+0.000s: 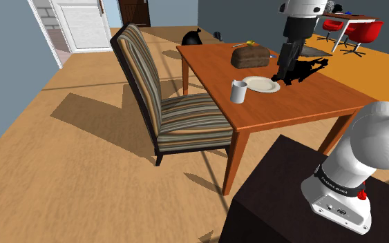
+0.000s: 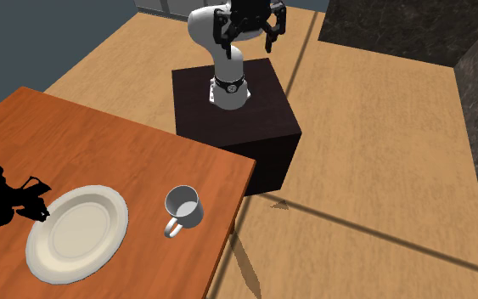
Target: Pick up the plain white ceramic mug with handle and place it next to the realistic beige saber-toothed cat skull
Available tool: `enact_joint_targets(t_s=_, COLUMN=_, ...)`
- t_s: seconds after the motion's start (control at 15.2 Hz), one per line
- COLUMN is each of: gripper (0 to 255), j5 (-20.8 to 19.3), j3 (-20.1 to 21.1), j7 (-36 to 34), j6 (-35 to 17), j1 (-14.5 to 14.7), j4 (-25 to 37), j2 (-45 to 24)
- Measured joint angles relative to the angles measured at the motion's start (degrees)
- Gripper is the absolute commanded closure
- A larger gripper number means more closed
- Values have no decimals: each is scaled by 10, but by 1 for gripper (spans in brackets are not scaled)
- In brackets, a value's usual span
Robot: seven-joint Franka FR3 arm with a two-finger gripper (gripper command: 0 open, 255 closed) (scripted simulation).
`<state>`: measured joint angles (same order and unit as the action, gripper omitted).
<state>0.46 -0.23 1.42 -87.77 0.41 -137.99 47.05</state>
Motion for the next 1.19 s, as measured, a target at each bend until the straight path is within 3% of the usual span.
enact_joint_targets(t_s=0.2, gripper=0, j5=-7, j3=-8, j7=13, j6=-19, j1=0, j4=-6, j2=-11)
enact_joint_targets(t_s=0.46, gripper=0, j5=-33, j3=-44, j7=66, j6=-90, j1=-6, j4=-23, j2=-56)
enact_joint_targets(t_s=1.19, gripper=0, j5=-61, j3=-132, j7=207, j6=-278, j1=-6, j4=13, j2=-249)
